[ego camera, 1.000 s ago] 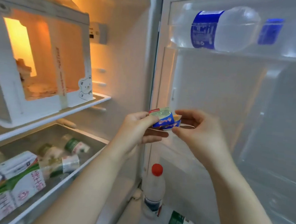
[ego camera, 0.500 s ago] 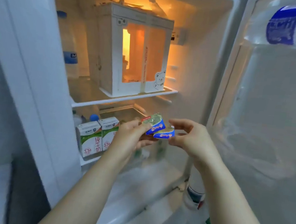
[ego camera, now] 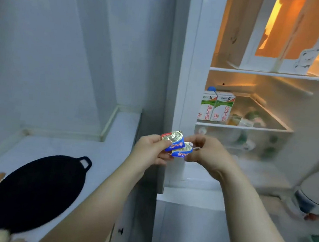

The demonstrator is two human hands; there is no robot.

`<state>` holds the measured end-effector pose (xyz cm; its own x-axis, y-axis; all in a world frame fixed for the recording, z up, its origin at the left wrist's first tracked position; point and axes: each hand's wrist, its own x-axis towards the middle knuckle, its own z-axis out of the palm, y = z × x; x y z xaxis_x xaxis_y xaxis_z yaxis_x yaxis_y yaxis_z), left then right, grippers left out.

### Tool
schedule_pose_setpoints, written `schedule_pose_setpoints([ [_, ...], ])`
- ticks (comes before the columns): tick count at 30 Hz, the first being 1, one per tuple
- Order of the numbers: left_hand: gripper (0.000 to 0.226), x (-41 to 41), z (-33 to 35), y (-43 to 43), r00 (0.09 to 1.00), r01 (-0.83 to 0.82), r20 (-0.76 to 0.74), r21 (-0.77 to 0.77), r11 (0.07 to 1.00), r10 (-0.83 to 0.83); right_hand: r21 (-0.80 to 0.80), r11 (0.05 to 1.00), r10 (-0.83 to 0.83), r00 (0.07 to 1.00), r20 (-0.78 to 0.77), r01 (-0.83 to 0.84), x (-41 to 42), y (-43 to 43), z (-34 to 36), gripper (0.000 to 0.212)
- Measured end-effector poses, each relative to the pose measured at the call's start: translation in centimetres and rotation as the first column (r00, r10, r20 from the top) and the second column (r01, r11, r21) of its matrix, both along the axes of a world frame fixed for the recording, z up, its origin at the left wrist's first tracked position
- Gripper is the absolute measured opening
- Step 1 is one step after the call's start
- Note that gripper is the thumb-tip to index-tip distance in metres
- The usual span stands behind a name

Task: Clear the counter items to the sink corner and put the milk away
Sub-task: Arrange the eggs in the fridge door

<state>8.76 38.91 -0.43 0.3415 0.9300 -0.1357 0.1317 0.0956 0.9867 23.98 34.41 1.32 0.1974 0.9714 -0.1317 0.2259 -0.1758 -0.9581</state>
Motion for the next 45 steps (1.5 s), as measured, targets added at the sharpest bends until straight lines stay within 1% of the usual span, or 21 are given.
schedule_pose_setpoints([
  [1,0.018,-0.7,-0.4,-0.2,1.0,-0.011,-0.018,-0.003,1.0,0.01,-0.01,1.0,0.025,1.0,0.01,-0.025,-0.5,0.1,-0.3,0.038],
  [5,0.016,-7.2,-2.1,-2.5,0.982,-0.178,-0.07,0.001,0.984,0.177,-0.046,0.973,0.222,0.974,-0.042,-0.224,-5.8,0.5,-2.0,0.039],
  [7,0.013,-10.5,-2.8,-3.4,0.963,-0.255,-0.085,0.018,0.967,0.255,-0.053,0.951,0.306,0.952,-0.008,-0.306,-8.5,0.8,-3.0,0.04],
  [10,0.013,-15.9,-4.1,-5.3,0.918,-0.366,-0.152,0.033,0.93,0.366,-0.063,0.876,0.48,0.877,0.01,-0.479,-13.6,1.0,-4.7,0.038],
  [14,0.017,-22.0,-5.7,-7.7,0.846,-0.481,-0.248,0.025,0.876,0.472,-0.099,0.789,0.609,0.793,-0.002,-0.607,-20.4,0.7,-6.9,0.035],
  [17,0.012,-24.9,-6.9,-8.7,0.807,-0.529,-0.293,0.026,0.848,0.513,-0.134,0.759,0.647,0.762,0.034,-0.638,-24.0,0.7,-7.8,0.028],
  [20,0.009,-27.5,-7.6,-9.6,0.769,-0.58,-0.314,0.026,0.814,0.557,-0.131,0.758,0.649,0.759,0.053,-0.639,-27.1,1.3,-8.7,0.026],
  [21,0.009,-28.0,-7.9,-9.7,0.769,-0.589,-0.303,0.011,0.808,0.564,-0.126,0.764,0.643,0.763,0.069,-0.633,-27.7,1.6,-8.9,0.025],
  [23,0.009,-30.2,-8.5,-10.7,0.755,-0.619,-0.3,-0.03,0.785,0.584,-0.138,0.74,0.672,0.735,0.09,-0.659,-30.0,1.7,-9.9,0.024],
  [25,0.01,-32.2,-9.4,-11.6,0.74,-0.639,-0.324,-0.066,0.766,0.59,-0.157,0.714,0.7,0.702,0.135,-0.682,-31.8,1.9,-11.0,0.025],
  [27,0.004,-33.7,-10.7,-12.4,0.716,-0.662,-0.378,-0.103,0.742,0.586,-0.197,0.703,0.712,0.674,0.199,-0.684,-33.1,2.2,-12.5,0.028],
  [30,0.014,-34.4,-13.1,-13.4,0.717,-0.655,-0.482,-0.221,0.722,0.503,-0.287,0.653,0.756,0.58,0.304,-0.701,-34.4,2.3,-15.4,0.028],
  [32,0.004,-34.2,-14.6,-13.6,0.728,-0.653,-0.499,-0.294,0.698,0.47,-0.375,0.591,0.804,0.484,0.344,-0.714,-34.7,2.0,-17.2,0.025],
  [34,0.005,-33.6,-16.0,-13.4,0.728,-0.659,-0.511,-0.337,0.673,0.457,-0.463,0.536,0.841,0.395,0.37,-0.706,-34.6,2.0,-18.5,0.019],
  [35,0.008,-33.2,-16.9,-12.9,0.732,-0.655,-0.516,-0.35,0.67,0.446,-0.488,0.531,0.842,0.368,0.394,-0.693,-34.4,2.3,-18.9,0.014],
  [37,0.017,-32.1,-18.4,-12.2,0.734,-0.658,-0.516,-0.379,0.651,0.441,-0.504,0.558,0.819,0.34,0.463,-0.659,-34.1,3.1,-19.8,0.01],
  [39,0.025,-31.2,-19.7,-11.6,0.717,-0.685,-0.503,-0.38,0.621,0.483,-0.492,0.611,0.773,0.333,0.54,-0.62,-33.7,3.9,-20.7,0.017],
  [40,0.027,-30.7,-20.2,-11.4,0.698,-0.706,-0.499,-0.36,0.61,0.514,-0.478,0.644,0.746,0.352,0.566,-0.597,-33.4,4.2,-21.0,0.02],
  [43,0.028,-29.5,-21.5,-10.4,0.638,-0.767,-0.464,-0.317,0.558,0.614,-0.424,0.736,0.67,0.482,0.564,-0.527,-32.3,5.4,-21.9,0.024],
  [44,0.028,-29.1,-21.6,-10.2,0.628,-0.777,-0.452,-0.325,0.539,0.633,-0.415,0.748,0.66,0.515,0.547,-0.517,-32.1,5.5,-22.1,0.024],
  [45,0.027,-28.6,-21.7,-9.8,0.632,-0.774,-0.443,-0.34,0.533,0.636,-0.423,0.746,0.663,0.522,0.536,-0.514,-31.8,5.8,-22.4,0.023],
])
